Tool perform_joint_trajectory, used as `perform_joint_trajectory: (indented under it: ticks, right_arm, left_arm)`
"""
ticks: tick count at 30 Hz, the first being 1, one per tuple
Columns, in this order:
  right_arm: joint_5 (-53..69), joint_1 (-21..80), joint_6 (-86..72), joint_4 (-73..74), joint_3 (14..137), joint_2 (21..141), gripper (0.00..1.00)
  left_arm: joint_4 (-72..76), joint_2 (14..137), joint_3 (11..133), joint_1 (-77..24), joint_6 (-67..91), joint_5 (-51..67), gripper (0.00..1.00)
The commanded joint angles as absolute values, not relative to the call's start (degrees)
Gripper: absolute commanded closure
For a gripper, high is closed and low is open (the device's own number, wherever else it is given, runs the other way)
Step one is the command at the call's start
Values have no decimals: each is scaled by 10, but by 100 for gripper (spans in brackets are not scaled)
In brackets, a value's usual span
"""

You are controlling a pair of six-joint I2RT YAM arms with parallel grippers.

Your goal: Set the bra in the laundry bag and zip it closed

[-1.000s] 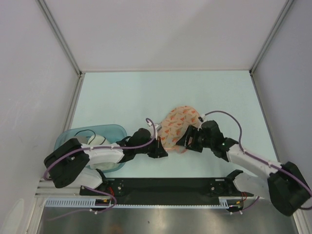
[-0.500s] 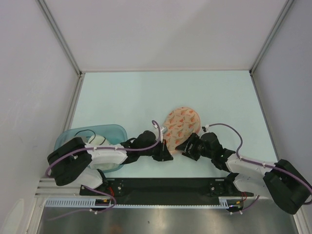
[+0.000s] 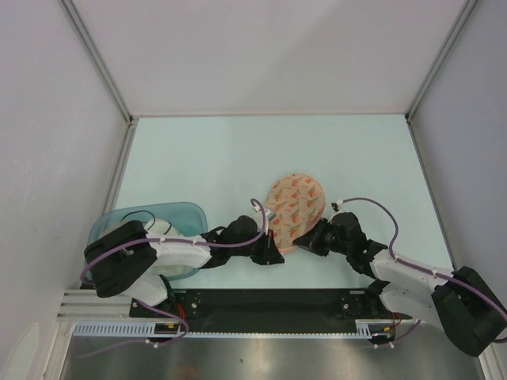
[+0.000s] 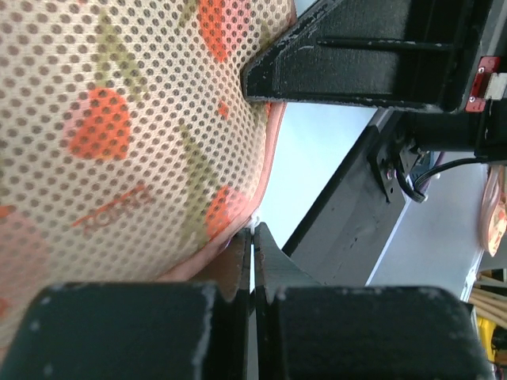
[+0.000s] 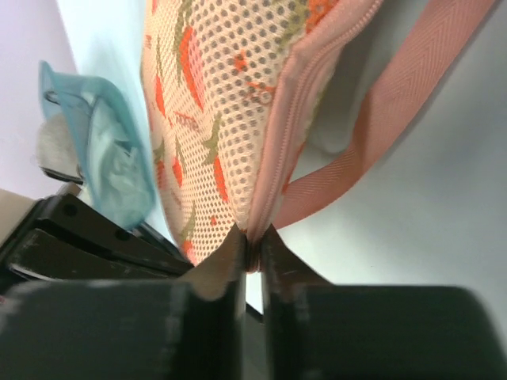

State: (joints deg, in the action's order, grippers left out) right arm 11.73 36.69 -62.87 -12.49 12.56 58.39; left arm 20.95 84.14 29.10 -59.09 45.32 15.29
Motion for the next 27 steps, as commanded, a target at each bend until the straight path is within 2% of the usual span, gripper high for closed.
perform_joint_trajectory:
  ticks: [1, 6, 12, 15, 16, 17, 19, 23, 24, 27]
  right_arm:
    - [166, 315, -534, -58, 165, 612, 99]
    - [218, 244, -435, -28, 200, 649, 100]
    - [287, 158, -318, 34, 290, 694, 100]
    - [298, 167, -254, 82, 343, 733, 93]
    - [298, 172, -250, 90, 358, 736, 89]
    - [299, 173, -250, 91, 362, 735, 77]
    - [291, 178, -255, 91, 366, 726, 66]
    - [244, 182, -266, 143, 377, 707, 31]
    - [199, 185, -279, 162, 378, 701, 23]
    - [167, 206, -330, 186, 349, 651, 11]
  left_arm:
    - [237, 851, 284, -598, 478, 153, 100]
    - [243, 839, 255, -597, 495, 140, 100]
    - [144, 786, 266, -587, 435, 96, 100]
    - [127, 780, 280, -578, 413, 100, 100]
    - [127, 782, 285, -577, 411, 105, 100]
    - [127, 790, 291, -577, 407, 116, 100]
    - [133, 802, 311, -577, 408, 128, 100]
    - [162, 826, 338, -577, 424, 154, 100]
    - [166, 834, 348, -577, 426, 157, 100]
    - [169, 845, 372, -577, 429, 162, 100]
